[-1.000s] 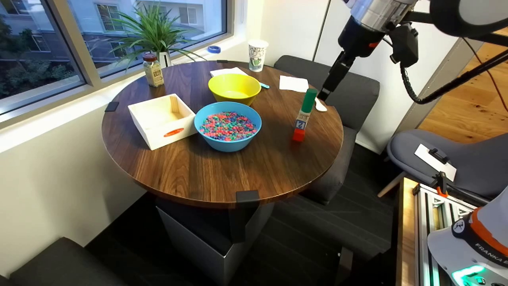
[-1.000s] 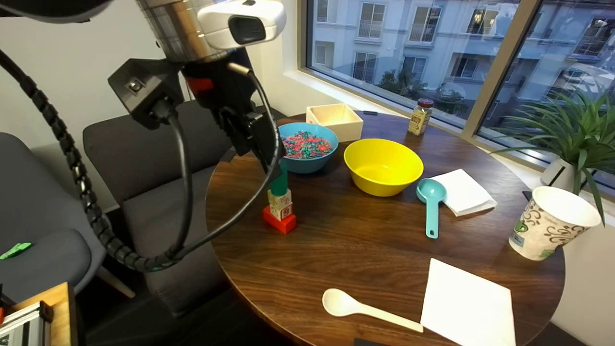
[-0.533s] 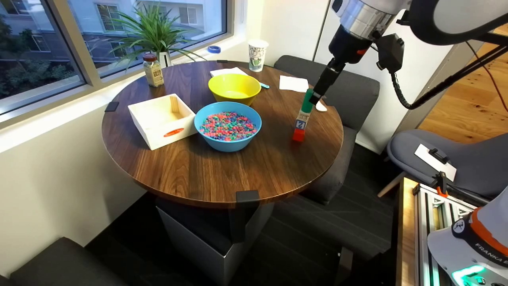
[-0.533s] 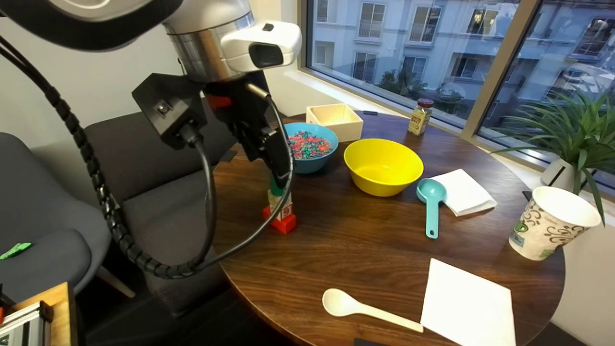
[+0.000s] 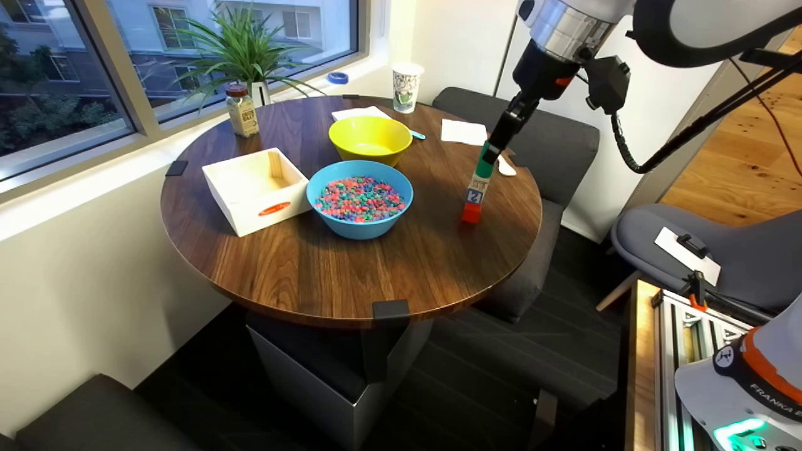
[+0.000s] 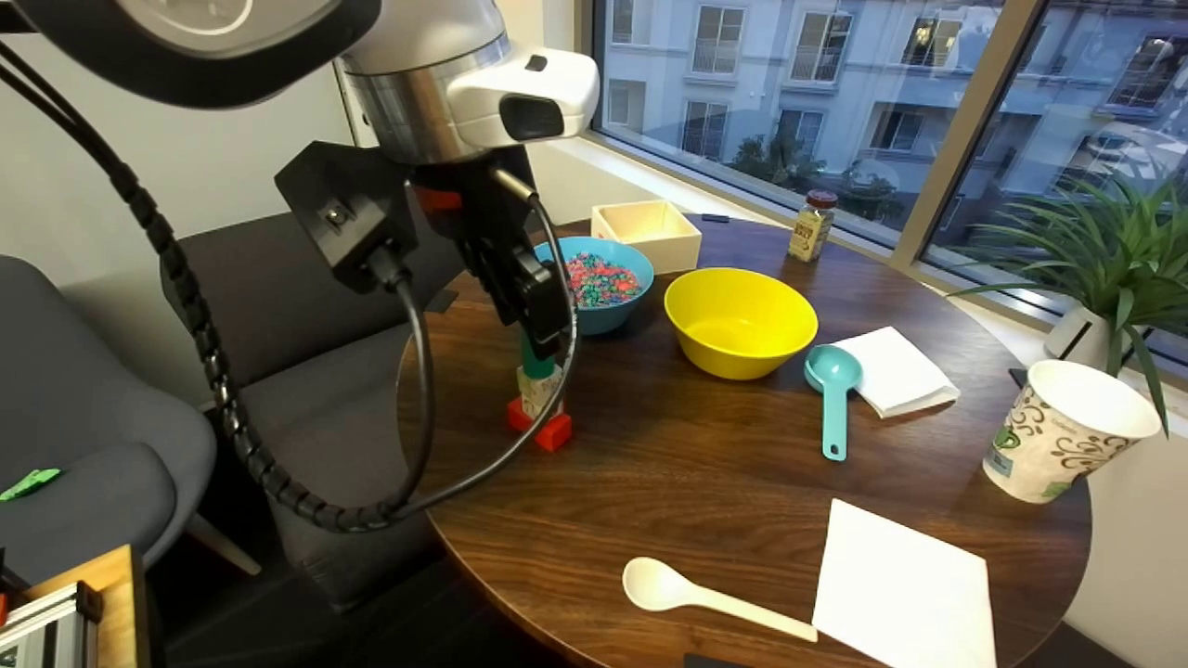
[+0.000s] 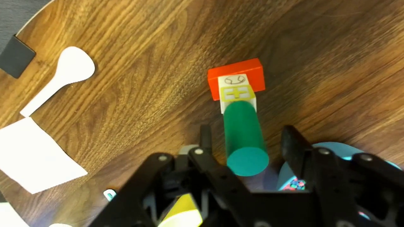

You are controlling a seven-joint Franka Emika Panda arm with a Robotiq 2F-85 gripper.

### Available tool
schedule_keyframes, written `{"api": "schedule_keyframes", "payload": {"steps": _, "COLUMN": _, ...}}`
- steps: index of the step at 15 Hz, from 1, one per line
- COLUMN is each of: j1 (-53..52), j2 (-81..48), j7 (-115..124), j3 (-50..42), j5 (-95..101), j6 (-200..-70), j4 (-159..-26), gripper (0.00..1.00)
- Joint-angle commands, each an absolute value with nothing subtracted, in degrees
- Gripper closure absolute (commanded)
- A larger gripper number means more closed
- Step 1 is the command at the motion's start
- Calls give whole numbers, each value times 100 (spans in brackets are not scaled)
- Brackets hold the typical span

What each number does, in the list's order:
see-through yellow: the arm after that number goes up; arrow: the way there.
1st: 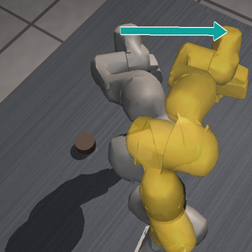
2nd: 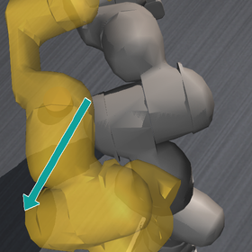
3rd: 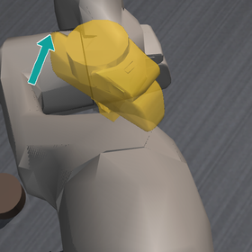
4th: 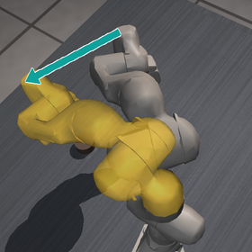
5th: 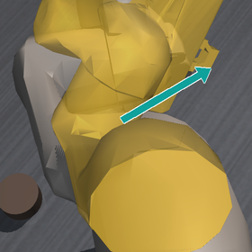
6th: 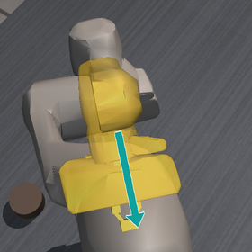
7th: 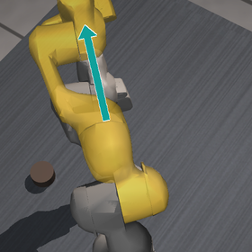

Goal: Lift the cylinder plush block, put it on the table, put the two dices and the rectangle blush block on top of the cylinder plush block

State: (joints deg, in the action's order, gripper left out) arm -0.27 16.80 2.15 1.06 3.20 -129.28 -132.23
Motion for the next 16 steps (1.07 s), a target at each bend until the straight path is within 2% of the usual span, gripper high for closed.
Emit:
{"api": "schedule_keyframes", "payload": {"steps": 1, "j1": -26, "j2": 1585, "j7": 176, "j3": 83, "j5": 260, "j6": -13036, "j4": -13148, "gripper": 71}}
{"api": "schedule_keyframes", "payload": {"steps": 4, "j1": -32, "j2": 1610, "j7": 144, "j3": 86, "j5": 278, "j6": -12997, "j4": -13119, "gripper": 92}}
{"api": "schedule_keyframes", "payload": {"steps": 16, "j1": 536, "j2": 1886, "j7": 386, "j3": -165, "j5": 828, "j6": -13262, "j4": -13550, "gripper": 92}}
